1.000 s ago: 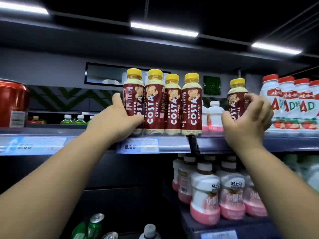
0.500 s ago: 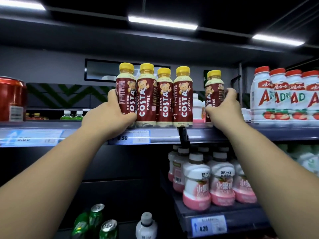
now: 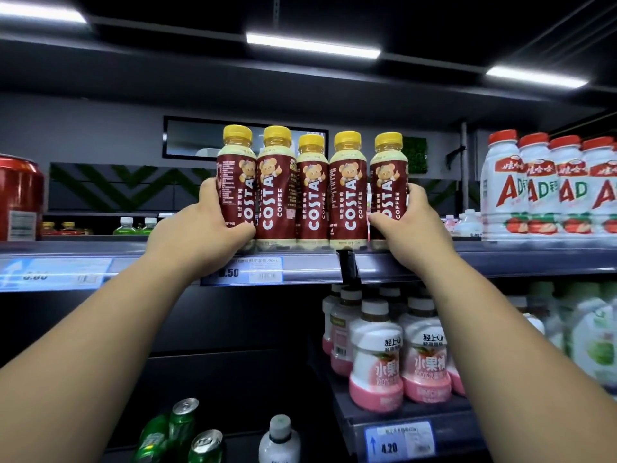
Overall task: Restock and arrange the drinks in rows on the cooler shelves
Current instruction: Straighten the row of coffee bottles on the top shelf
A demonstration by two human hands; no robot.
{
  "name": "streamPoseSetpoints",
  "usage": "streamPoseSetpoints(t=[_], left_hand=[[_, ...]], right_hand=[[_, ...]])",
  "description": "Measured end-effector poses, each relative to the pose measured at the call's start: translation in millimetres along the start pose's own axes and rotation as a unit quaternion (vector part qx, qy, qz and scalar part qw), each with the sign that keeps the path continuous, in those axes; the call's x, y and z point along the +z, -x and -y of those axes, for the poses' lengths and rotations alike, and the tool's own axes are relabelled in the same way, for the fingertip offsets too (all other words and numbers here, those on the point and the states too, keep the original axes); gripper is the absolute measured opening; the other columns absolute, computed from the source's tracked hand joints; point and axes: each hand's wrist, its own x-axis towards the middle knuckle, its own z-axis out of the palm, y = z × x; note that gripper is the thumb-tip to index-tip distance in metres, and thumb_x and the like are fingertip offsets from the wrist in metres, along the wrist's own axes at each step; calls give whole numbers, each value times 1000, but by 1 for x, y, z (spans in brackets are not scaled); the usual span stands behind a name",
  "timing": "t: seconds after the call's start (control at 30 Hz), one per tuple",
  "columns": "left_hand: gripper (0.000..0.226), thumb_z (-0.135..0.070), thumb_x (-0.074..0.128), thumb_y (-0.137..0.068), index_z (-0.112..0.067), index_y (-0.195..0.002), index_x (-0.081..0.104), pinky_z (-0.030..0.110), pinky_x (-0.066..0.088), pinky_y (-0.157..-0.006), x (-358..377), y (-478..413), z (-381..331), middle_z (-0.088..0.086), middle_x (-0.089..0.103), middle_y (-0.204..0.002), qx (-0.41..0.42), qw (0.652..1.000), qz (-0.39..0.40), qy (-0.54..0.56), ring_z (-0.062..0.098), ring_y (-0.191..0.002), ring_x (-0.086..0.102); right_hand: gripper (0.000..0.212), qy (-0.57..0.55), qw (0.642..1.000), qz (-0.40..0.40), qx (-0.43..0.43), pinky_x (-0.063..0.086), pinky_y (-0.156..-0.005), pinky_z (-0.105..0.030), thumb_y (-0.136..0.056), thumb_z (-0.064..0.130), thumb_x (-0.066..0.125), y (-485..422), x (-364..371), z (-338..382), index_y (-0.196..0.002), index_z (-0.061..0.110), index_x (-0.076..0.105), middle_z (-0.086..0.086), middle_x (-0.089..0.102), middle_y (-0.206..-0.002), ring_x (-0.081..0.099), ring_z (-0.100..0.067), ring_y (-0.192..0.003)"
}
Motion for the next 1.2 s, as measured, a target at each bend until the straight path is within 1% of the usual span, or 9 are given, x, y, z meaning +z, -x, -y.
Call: streamPoseSetpoints(t=[0.07,0.17,0.27,0.43,0.67,0.77,0.97,1.1,1.2], left_hand=[[77,-59,53,-83,-28,-144,17,38,41,-71,0,1,-1,5,63,-115,-1,1000,-2,-4,27,-84,55],[78,-59,53,-84,-28,-145,16,38,40,-70,-1,2,-1,5,63,-114,0,1000,-4,-6,26,-82,54],[78,-59,53,-85,-27,-145,17,38,39,-70,-2,3,-2,5,62,-115,-2,1000,-4,-9,26,-82,52],[77,-59,53,-84,-27,-145,17,37,40,-68,-3,4,-3,3,61,-109,3,1000,-3,-9,26,-82,54],[73,-63,53,-81,-23,-134,23,38,40,-72,-3,6,-3,-1,53,-99,-2,1000,-11,2,27,-81,54],[71,-64,52,-80,-24,-131,25,38,40,-71,-3,5,-1,-1,54,-98,0,1000,-14,8,27,-82,55],[69,-60,55,-81,-25,-133,26,37,39,-71,-5,5,0,-4,53,-100,7,1000,-16,23,24,-82,54],[73,-66,57,-77,-26,-132,28,38,41,-72,-3,3,2,-6,53,-103,17,999,-23,33,23,-86,54],[72,-58,55,-82,-28,-138,23,39,43,-72,-3,1,3,-3,56,-104,11,999,-22,39,26,-86,57]], right_hand=[[60,-12,1000,7,-1,48,-94,-50,-85,53,63,1,-1,-1,-133,29,37,4,61,-118,59,-26,-107],[50,10,1000,4,-1,48,-88,-45,-86,52,60,4,0,-2,-126,29,39,4,62,-109,57,-26,-100],[42,23,1000,14,-5,47,-83,-41,-87,51,58,4,-2,-3,-121,32,41,4,64,-108,58,-25,-97],[47,15,1000,14,-14,46,-82,-40,-89,51,58,7,-3,-5,-128,31,42,7,63,-107,58,-23,-97],[43,25,1000,3,-11,45,-81,-40,-89,52,58,7,-1,-4,-123,29,45,7,61,-104,56,-23,-95],[43,26,1000,1,-11,45,-81,-39,-89,52,59,7,-1,-4,-124,30,45,8,59,-102,55,-22,-94],[43,22,1000,-1,-13,48,-84,-42,-89,51,59,9,-1,-2,-124,29,45,6,60,-103,58,-25,-97],[43,20,1000,-3,-13,49,-86,-44,-89,51,59,10,-1,-2,-123,29,46,5,62,-105,60,-26,-99],[41,20,1000,-5,-14,49,-85,-44,-88,51,59,10,0,-2,-121,29,46,5,63,-105,60,-26,-99]])
